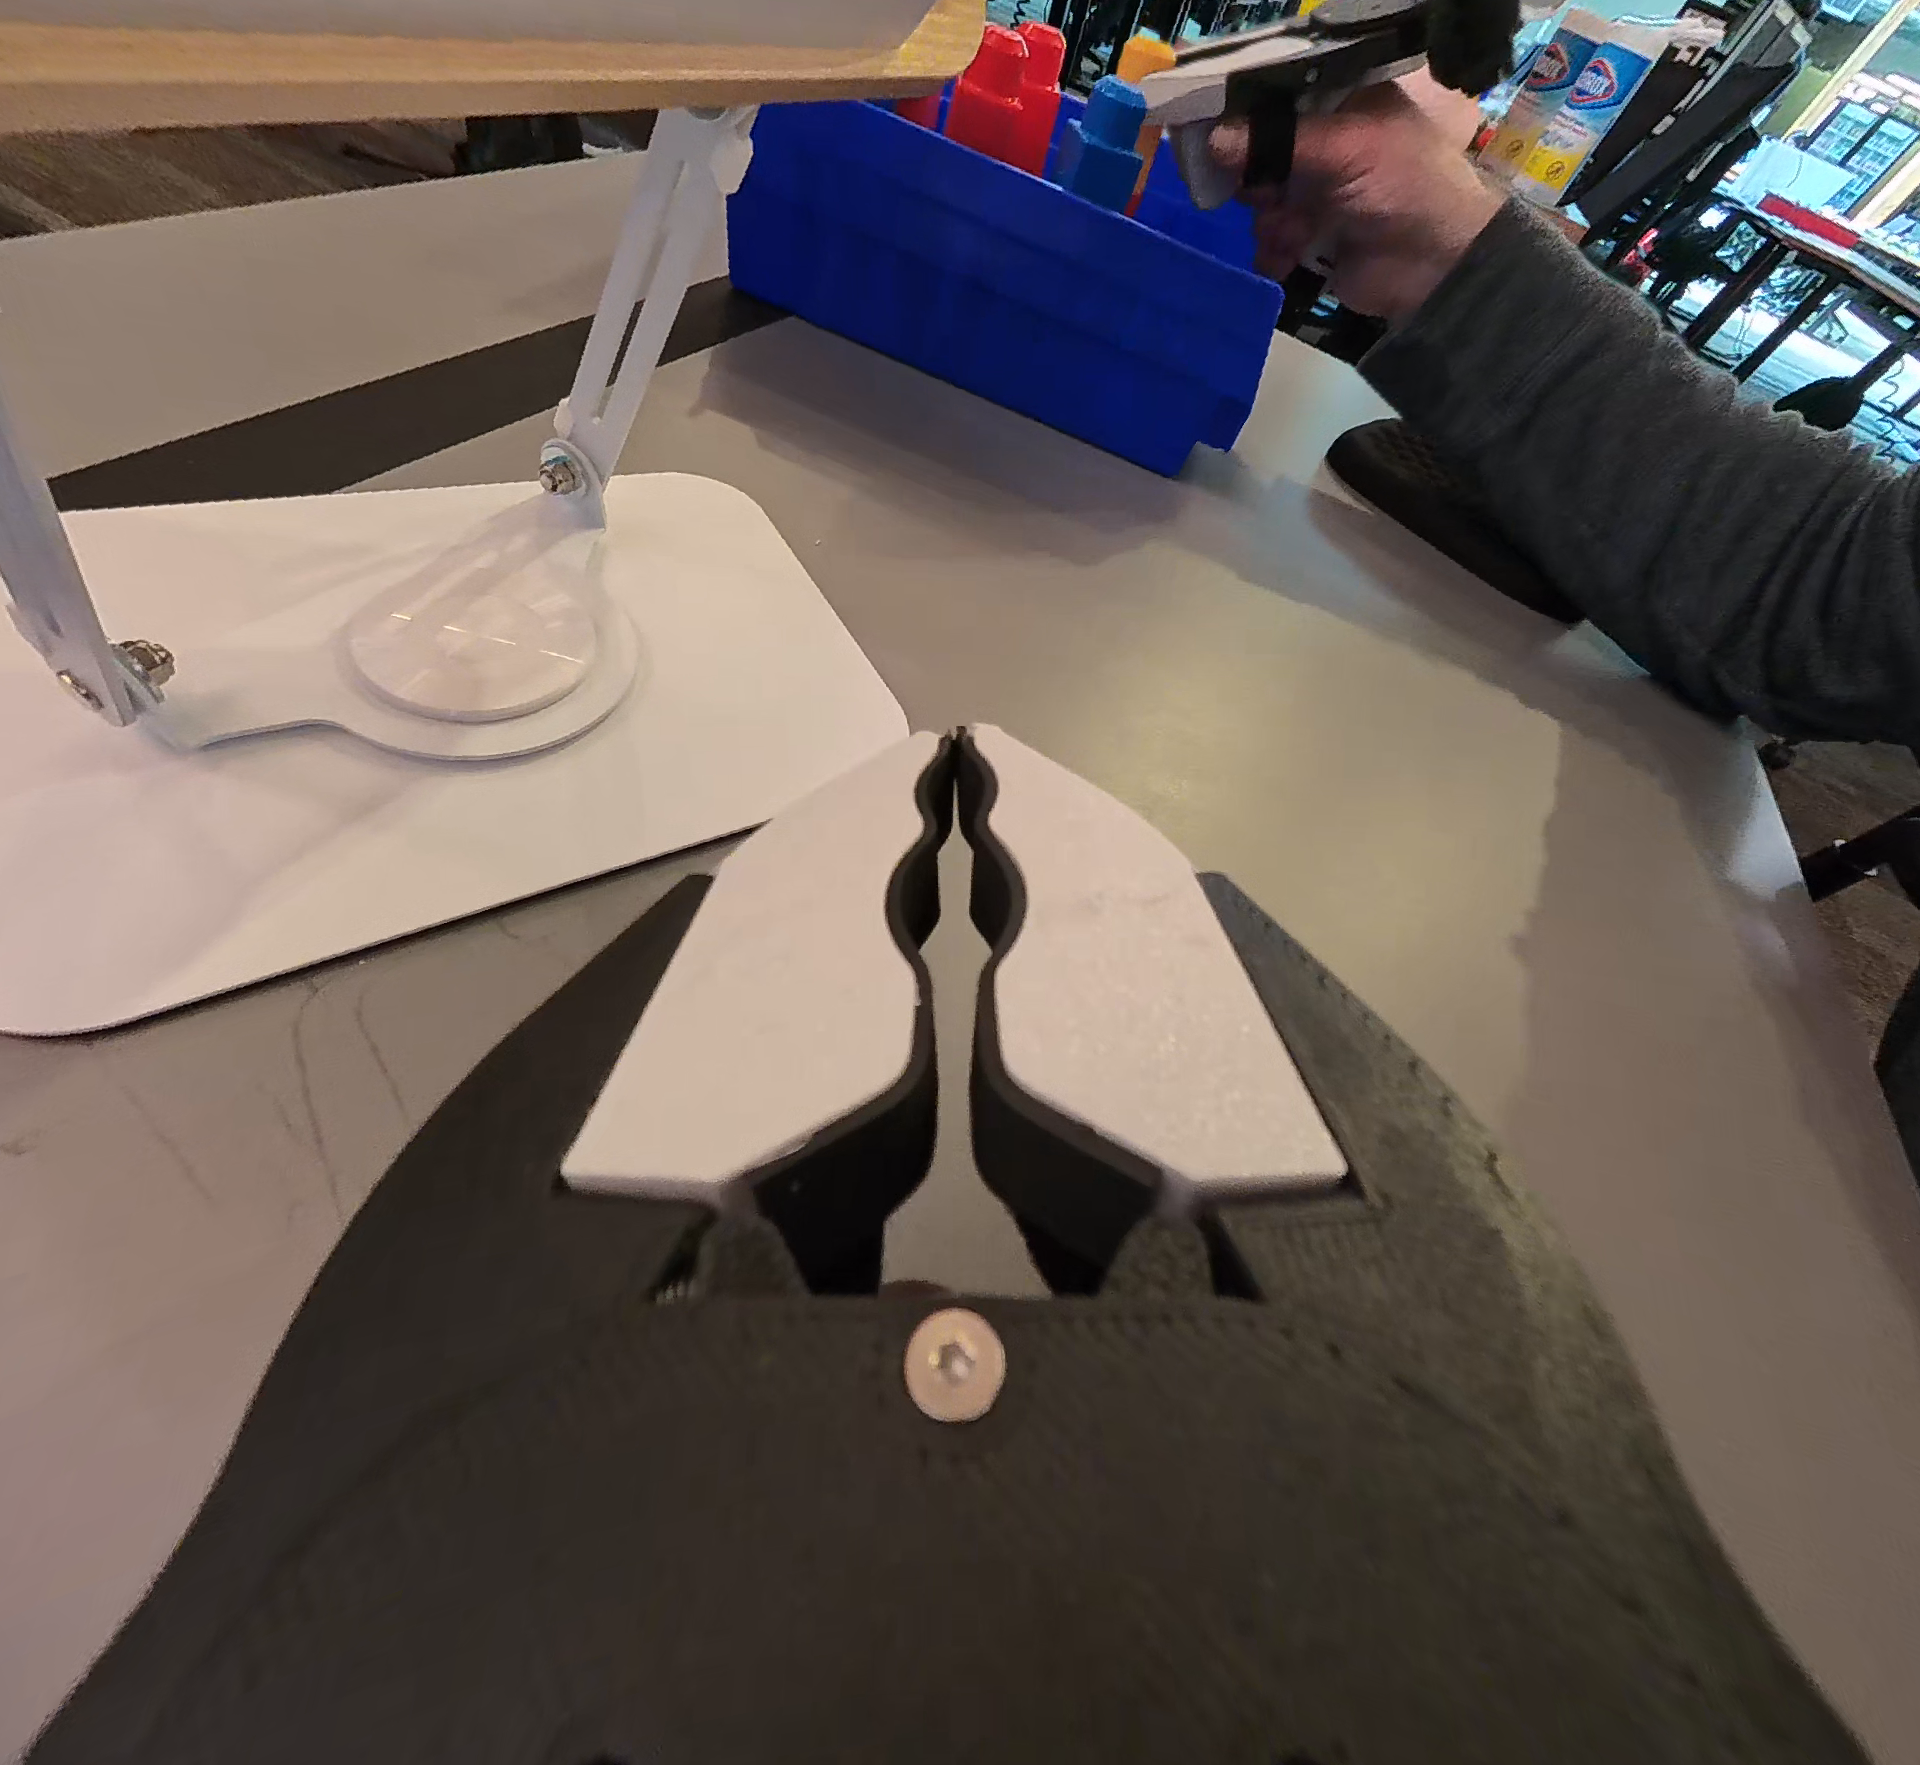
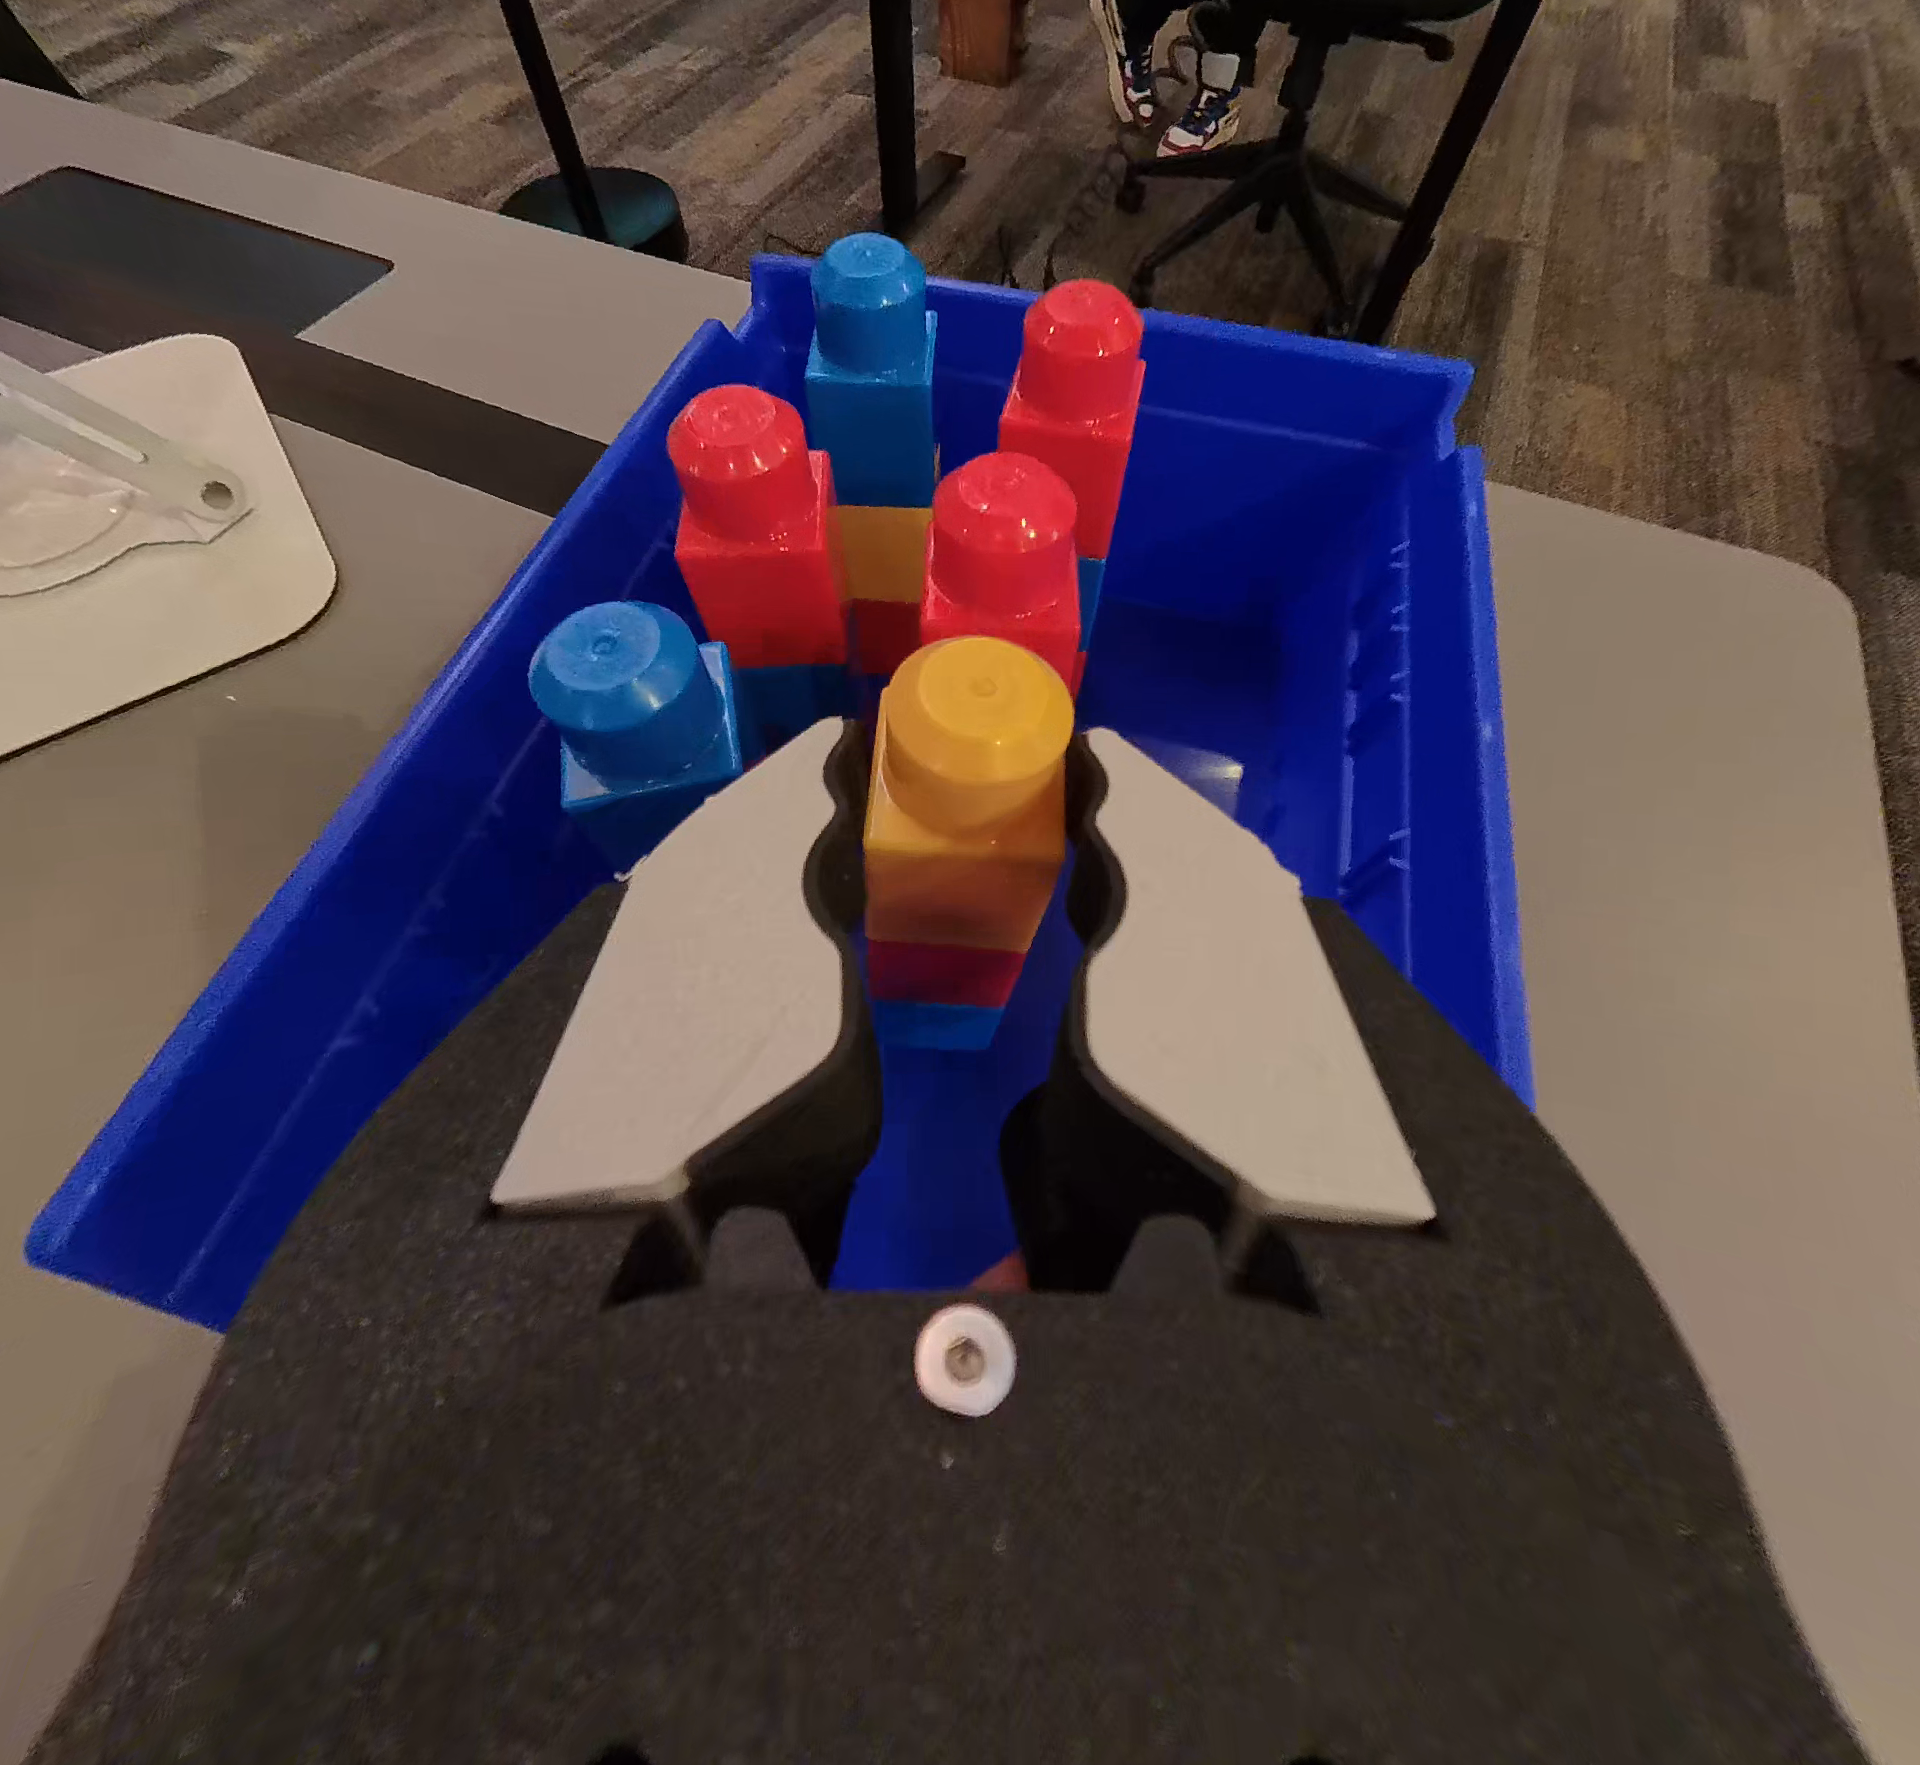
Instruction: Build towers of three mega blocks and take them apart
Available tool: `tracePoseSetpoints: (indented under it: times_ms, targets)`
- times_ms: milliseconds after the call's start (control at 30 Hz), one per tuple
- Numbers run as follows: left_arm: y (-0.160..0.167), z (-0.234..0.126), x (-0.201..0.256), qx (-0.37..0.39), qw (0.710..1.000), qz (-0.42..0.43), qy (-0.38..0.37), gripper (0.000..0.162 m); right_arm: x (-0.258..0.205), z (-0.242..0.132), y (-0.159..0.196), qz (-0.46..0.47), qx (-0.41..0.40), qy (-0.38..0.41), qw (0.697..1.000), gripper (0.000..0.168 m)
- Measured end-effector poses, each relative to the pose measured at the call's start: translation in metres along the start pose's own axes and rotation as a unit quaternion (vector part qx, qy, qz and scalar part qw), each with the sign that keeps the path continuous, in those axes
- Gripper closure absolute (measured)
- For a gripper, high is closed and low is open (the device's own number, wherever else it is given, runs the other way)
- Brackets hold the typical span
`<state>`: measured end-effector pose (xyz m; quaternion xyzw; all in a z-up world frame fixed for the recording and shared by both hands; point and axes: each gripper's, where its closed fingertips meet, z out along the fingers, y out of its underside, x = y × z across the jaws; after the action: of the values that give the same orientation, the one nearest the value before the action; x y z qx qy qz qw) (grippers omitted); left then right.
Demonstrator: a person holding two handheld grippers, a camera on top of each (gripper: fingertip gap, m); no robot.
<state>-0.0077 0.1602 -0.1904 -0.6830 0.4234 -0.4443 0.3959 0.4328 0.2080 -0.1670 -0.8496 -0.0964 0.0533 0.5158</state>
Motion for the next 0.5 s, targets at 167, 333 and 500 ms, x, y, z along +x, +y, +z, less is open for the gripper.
tracePoseSetpoints:
  times_ms: [167,333,500]
  targets:
    - [0.0015,0.0011,-0.0005,-0.003,1.000,0.000,-0.001,0.162,-0.0017,0.0067,0.0072,0.000,-0.004,0.000,1.000,0.132]
    - [0.0018,0.0018,0.0000,-0.004,1.000,0.001,0.001,0.162,-0.0041,0.0076,0.0066,-0.008,0.000,0.001,1.000,0.132]
    - [0.0025,0.0029,0.0016,-0.007,1.000,0.004,0.003,0.162,-0.0049,0.0059,0.0044,-0.014,0.005,0.002,1.000,0.128]
